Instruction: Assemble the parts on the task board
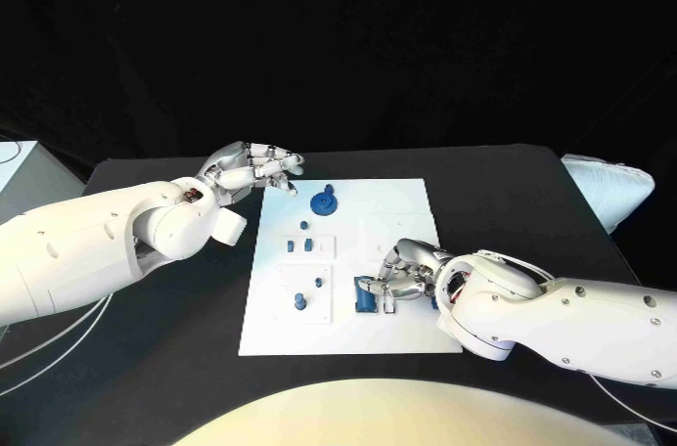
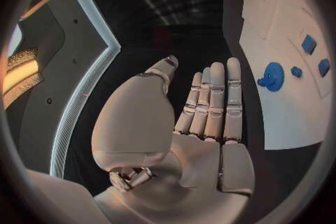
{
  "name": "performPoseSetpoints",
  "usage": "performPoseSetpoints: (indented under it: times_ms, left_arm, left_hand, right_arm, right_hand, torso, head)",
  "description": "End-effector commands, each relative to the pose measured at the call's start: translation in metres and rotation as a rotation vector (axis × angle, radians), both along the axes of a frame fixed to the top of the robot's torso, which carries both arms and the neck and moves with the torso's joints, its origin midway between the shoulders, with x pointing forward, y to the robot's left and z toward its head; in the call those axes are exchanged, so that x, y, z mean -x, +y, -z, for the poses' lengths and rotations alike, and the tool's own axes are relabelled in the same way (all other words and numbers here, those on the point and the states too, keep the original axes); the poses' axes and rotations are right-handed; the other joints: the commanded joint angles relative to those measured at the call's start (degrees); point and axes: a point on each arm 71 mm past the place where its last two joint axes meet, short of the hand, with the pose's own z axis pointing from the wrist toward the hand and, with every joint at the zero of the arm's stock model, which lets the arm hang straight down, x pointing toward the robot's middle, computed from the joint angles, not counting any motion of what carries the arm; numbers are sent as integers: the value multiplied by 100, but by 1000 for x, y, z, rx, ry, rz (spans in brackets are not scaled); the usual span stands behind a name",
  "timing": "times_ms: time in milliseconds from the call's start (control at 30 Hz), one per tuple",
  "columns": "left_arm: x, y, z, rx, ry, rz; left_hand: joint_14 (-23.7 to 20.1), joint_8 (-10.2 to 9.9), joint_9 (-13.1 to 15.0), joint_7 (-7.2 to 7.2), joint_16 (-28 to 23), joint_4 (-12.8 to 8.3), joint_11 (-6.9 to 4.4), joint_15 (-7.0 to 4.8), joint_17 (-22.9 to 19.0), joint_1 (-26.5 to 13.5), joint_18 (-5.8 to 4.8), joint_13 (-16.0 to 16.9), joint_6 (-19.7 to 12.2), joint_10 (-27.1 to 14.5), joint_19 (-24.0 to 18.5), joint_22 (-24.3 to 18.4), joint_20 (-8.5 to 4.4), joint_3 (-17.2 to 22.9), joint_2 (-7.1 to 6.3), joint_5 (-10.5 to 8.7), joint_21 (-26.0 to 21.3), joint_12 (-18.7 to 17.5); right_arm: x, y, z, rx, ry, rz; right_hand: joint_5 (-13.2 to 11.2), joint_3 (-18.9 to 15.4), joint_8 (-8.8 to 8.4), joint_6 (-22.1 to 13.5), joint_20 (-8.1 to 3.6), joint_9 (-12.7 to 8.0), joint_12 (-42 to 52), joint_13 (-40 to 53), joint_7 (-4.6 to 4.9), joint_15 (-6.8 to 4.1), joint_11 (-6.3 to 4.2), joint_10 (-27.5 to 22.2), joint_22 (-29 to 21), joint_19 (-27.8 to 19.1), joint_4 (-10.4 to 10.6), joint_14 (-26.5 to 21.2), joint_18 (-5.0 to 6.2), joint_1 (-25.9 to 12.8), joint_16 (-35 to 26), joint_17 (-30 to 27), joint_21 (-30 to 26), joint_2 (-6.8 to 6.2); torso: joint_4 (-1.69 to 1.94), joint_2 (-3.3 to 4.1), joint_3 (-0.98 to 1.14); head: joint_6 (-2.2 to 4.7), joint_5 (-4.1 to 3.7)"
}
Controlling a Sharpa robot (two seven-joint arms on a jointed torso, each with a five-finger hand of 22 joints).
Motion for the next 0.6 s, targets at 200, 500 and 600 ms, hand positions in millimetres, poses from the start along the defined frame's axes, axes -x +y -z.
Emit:
performPoseSetpoints:
  times_ms: [200,500,600]
  left_arm:
    - [1,-2,-1,11,0,18]
    - [1,-2,-1,10,1,16]
    - [1,-1,-1,11,0,17]
  left_hand:
    - [-17,1,-7,7,27,39,6,3,-6,64,73,-8,-21,-54,54,-8,-4,3,-10,8,-23,3]
    - [-17,1,-7,7,27,39,6,3,-6,64,73,-8,-21,-54,54,-8,-4,3,-10,8,-23,3]
    - [-17,1,-7,7,27,39,6,3,-6,64,73,-8,-21,-54,54,-8,-4,3,-10,8,-23,3]
  right_arm:
    - [1,1,-1,14,-27,-21]
    - [2,0,-4,-16,-41,-33]
    - [3,-5,-7,-65,-54,-33]
  right_hand:
    - [-298,-136,42,-49,-42,2,-23,1316,-11,-17,-8,480,1333,477,11,629,-81,-63,24,1508,-9,-15]
    - [-376,-179,53,-58,-42,2,-35,1311,-11,-17,-8,475,1330,474,3,629,-79,-62,24,1508,-20,-11]
    - [-365,-168,48,-124,-40,-8,-123,1257,3,-12,1,435,1308,454,-35,629,-63,194,24,1508,-106,-21]
  torso:
    - [1,0,1]
    - [1,1,1]
    - [2,-2,2]
  head:
    - [0,2]
    - [0,-4]
    - [0,-5]
